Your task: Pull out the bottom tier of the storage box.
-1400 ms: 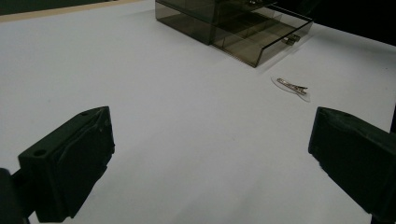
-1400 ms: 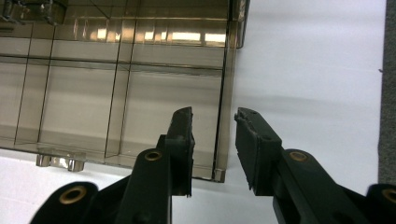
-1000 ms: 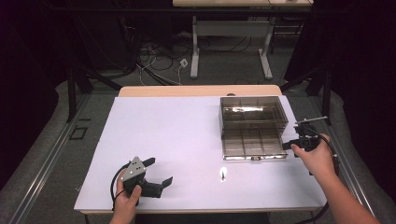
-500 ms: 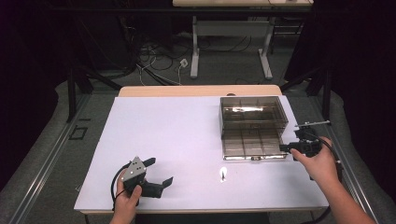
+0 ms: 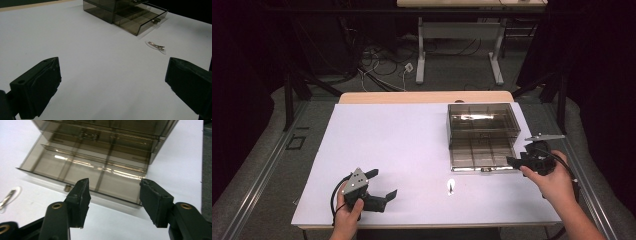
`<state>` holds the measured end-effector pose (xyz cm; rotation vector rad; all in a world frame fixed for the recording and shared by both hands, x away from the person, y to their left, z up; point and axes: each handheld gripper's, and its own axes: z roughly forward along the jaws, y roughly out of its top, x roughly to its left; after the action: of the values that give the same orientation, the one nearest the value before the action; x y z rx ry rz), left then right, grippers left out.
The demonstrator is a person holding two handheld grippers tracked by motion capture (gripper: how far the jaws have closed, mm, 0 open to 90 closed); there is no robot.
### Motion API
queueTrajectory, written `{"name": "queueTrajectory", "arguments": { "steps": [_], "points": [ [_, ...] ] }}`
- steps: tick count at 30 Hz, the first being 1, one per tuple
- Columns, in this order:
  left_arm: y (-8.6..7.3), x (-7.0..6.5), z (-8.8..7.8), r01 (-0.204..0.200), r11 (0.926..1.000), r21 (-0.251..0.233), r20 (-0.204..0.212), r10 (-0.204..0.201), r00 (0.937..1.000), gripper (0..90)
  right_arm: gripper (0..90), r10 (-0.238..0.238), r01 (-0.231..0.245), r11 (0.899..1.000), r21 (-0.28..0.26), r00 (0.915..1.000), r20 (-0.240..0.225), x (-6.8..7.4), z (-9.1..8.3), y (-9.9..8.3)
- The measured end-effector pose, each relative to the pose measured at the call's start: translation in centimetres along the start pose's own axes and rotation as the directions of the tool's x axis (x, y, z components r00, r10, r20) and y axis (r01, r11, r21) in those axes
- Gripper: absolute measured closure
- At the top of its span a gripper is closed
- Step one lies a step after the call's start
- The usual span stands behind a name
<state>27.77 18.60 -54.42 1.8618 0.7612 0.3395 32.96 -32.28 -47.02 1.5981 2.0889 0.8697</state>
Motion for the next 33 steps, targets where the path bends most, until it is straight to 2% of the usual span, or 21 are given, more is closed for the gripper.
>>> {"name": "queueTrajectory", "arguments": {
  "steps": [3,14,19,25,29,31,33],
  "points": [
    [0.0,0.0,0.0,-0.004,1.0000,-0.004,-0.004,0.004,1.0000,0.4,39.9,-0.004,0.003,1.000,-0.011,0.9999,-0.015,0.7,-0.3,-0.3],
    [-0.1,0.0,-0.1,-0.004,1.0000,0.000,-0.006,0.004,1.0000,0.5,36.8,-0.096,0.093,0.992,-0.085,0.9947,-0.036,3.4,-1.6,-0.6],
    [0.0,0.0,-0.1,-0.002,1.0000,-0.005,-0.007,0.002,1.0000,0.5,35.4,-0.148,0.141,0.983,-0.121,0.9876,-0.053,5.0,-1.9,-0.6],
    [-0.1,-0.1,0.1,0.001,1.0000,-0.002,-0.005,-0.001,1.0000,0.5,35.2,-0.177,0.158,0.975,-0.154,0.9779,-0.112,6.9,-1.8,-0.7],
    [0.0,-0.1,0.1,0.006,1.0000,-0.004,-0.002,-0.006,1.0000,0.5,34.3,-0.202,0.181,0.970,-0.163,0.9720,-0.121,8.0,-1.7,-0.8],
    [0.0,0.0,0.1,0.004,1.0000,-0.003,-0.002,-0.004,1.0000,0.4,34.3,-0.197,0.174,0.970,-0.168,0.9718,-0.131,8.5,-1.6,-0.8],
    [0.0,0.0,0.1,-0.005,1.0000,-0.002,-0.002,0.005,1.0000,0.4,34.2,-0.206,0.179,0.967,-0.183,0.9680,-0.143,8.9,-1.5,-0.8]
  ]
}}
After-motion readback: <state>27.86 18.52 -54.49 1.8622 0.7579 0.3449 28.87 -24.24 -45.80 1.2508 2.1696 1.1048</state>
